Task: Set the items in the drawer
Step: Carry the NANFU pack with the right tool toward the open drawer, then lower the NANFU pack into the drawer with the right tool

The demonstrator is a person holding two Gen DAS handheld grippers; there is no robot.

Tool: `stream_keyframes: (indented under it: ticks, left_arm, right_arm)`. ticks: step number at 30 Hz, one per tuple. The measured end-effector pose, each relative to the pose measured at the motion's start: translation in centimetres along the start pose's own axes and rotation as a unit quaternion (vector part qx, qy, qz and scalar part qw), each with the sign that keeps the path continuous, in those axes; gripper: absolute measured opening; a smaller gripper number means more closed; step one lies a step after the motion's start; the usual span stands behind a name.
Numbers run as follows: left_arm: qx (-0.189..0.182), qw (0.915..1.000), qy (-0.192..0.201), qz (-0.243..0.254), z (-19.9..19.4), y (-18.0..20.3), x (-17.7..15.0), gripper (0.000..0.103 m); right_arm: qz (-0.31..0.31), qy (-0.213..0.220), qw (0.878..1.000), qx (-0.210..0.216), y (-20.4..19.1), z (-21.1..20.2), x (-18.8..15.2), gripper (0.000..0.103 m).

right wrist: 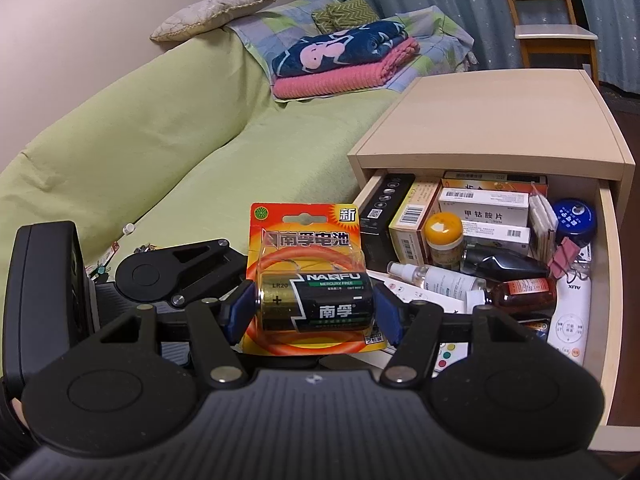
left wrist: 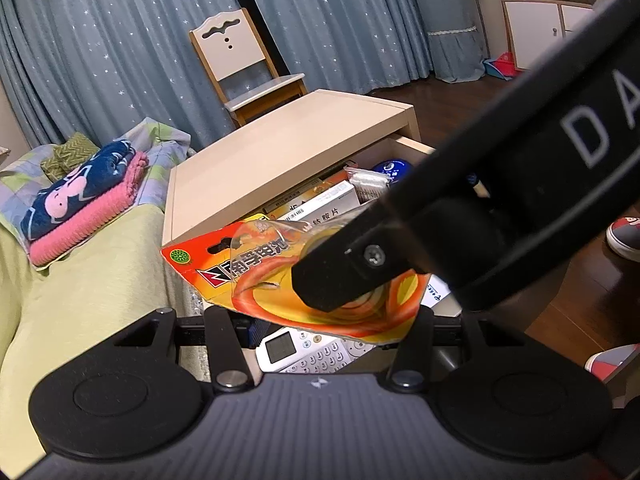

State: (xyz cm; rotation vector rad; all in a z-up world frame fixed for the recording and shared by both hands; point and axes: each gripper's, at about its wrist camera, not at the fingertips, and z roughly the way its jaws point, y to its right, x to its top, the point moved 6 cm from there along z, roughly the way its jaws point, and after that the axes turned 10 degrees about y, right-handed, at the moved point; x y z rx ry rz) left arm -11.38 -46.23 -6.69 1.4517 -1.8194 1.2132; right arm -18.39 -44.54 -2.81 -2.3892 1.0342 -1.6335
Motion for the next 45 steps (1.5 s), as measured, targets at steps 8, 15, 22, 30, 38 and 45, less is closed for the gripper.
stream_keyframes:
  ticks: [8,15,22,30,38,45]
  left_arm:
    - [-0.011,0.9999,-0.006,0.004,1.3,-0.2,-0.1,0.053]
    - [-0.016,0.9998,-0.01,0.002,1.8,-0.3,-0.2,0.053]
    - [-0.023,0.9995,-0.02,0.006,2.4,-0.4,-0.4,0.053]
    - [-0.034,0.9988,-0.035,0.01,3.4,-0.7,-0.7,0.053]
    - [-0.05,0.9972,-0.054,0.01,4.3,-0.4,-1.0,0.053]
    - [-0.053,0.9964,-0.066,0.004,4.4,-0.1,-1.5,0.053]
  right_arm:
    - [0.005,-0.002,1.0,-0.012,0.6,0.3,0.1,0.06]
    - [0.012,-0.006,1.0,-0.013,1.1,0.8,0.1,0.06]
    - [0.019,-0.009,1.0,-0.014,1.6,1.5,0.0,0.06]
    - [0.024,-0.015,0.999,-0.016,2.0,2.2,-0.2,0.06]
    - [0.022,-0.023,0.999,-0.026,2.3,2.8,-0.6,0.06]
    - [0.019,-0.025,0.999,-0.024,2.4,3.2,-0.7,0.06]
